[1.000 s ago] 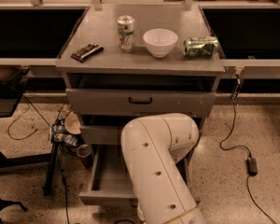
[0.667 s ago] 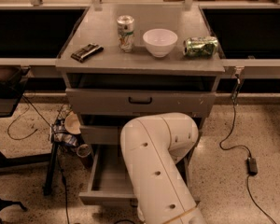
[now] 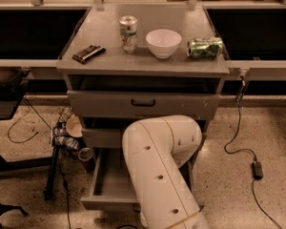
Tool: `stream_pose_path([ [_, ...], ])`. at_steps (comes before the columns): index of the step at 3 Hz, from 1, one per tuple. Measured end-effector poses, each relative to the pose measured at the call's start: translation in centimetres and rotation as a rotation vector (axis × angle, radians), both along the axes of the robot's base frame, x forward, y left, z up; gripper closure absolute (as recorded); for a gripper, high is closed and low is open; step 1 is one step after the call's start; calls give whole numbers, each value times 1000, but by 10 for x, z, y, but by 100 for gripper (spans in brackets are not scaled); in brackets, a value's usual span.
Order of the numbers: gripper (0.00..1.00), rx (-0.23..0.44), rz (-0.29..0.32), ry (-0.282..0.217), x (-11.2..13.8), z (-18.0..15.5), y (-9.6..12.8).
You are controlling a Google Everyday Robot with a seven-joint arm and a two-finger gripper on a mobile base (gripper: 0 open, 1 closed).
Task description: Open bottom drawer
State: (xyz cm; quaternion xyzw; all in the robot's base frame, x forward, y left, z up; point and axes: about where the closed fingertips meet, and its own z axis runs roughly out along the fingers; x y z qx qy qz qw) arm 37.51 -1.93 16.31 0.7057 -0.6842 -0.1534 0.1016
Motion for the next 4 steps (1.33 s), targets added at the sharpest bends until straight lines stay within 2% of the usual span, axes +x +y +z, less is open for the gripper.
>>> stream_pose_path([
  [4, 0, 19, 2, -32, 2, -1, 0],
])
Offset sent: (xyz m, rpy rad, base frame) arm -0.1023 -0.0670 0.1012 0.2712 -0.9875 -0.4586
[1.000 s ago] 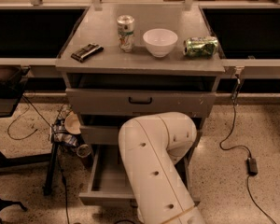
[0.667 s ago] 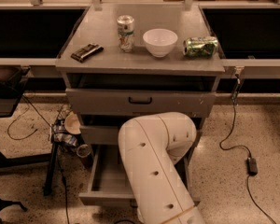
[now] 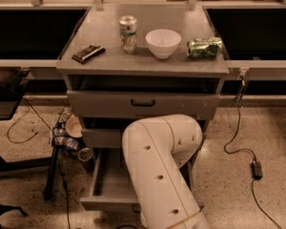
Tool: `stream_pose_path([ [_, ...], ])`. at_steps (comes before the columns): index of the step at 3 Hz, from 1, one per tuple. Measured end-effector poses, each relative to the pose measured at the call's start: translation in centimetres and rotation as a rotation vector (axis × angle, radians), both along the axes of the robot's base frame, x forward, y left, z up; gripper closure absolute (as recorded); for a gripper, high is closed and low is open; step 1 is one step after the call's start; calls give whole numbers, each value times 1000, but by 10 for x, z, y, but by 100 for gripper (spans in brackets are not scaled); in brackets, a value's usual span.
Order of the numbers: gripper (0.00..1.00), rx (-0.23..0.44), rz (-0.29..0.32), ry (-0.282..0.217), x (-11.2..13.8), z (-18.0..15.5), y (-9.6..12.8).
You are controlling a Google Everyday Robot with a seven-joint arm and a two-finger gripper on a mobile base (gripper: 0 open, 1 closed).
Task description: Open bottom drawer
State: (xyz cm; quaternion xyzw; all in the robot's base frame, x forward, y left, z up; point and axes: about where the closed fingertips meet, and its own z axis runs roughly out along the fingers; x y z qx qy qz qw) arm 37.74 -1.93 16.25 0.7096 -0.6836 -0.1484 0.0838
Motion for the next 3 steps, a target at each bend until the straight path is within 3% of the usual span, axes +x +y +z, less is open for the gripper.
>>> stream_pose_path([
  [2, 0, -2, 4, -23, 3, 4, 0],
  [3, 0, 10, -4, -64, 2, 15, -1],
])
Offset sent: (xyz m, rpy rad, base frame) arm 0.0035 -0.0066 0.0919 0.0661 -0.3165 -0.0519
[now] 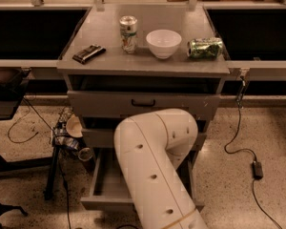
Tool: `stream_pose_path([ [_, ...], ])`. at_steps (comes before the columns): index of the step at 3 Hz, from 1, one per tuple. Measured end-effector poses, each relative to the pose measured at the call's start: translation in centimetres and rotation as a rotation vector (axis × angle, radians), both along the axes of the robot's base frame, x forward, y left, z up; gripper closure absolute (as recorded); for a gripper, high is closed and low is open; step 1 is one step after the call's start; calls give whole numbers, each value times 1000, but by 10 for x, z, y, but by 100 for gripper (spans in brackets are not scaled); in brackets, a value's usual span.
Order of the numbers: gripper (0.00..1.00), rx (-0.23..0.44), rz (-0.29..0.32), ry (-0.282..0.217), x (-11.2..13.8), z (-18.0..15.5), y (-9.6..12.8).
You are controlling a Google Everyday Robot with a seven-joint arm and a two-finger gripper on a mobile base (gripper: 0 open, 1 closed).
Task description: Open bottom drawer
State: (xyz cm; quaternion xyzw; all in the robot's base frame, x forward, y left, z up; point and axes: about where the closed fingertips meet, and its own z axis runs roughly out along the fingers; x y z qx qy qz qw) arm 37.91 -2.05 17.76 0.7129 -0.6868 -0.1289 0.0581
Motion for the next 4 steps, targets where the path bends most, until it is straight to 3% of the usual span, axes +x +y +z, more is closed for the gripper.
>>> stream_pose_path([
  [1, 0, -29, -10, -97, 13, 40, -9],
  [2, 0, -69, -12, -158, 7, 71, -20],
  [3, 0, -54, -27, -196, -17, 91, -35],
  [4, 0, 66, -63, -283, -8, 97, -26],
])
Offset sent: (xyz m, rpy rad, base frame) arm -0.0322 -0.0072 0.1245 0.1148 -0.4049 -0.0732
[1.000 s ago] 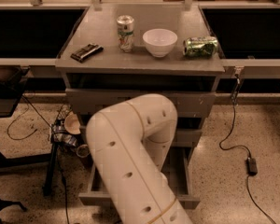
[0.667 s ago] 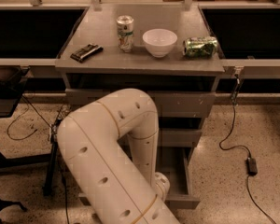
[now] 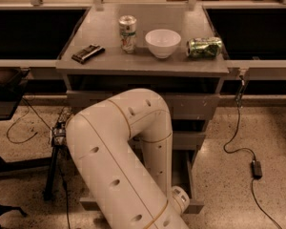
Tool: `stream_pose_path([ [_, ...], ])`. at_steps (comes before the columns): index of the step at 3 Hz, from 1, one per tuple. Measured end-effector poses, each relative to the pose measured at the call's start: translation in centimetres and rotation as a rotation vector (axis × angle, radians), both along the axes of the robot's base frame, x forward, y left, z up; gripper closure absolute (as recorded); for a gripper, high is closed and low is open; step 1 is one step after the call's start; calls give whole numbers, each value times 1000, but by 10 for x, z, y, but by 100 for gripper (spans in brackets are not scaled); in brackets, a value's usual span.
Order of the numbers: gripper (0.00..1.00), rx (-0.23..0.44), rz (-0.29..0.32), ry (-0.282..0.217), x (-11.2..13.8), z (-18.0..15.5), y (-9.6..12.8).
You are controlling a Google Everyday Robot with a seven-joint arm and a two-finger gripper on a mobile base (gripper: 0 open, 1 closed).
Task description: Open bottom drawer
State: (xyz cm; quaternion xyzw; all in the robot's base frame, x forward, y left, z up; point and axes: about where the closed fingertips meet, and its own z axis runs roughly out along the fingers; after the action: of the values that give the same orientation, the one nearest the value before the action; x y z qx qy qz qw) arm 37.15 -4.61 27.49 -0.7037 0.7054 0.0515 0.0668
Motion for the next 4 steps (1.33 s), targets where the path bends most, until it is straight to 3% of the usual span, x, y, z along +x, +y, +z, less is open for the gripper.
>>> stream_pose_path([
  [2, 0, 85, 18, -75, 28, 6, 24],
  [3, 0, 80, 27, -87, 54, 9, 41],
  [4, 0, -2, 5, -72, 84, 3, 56],
])
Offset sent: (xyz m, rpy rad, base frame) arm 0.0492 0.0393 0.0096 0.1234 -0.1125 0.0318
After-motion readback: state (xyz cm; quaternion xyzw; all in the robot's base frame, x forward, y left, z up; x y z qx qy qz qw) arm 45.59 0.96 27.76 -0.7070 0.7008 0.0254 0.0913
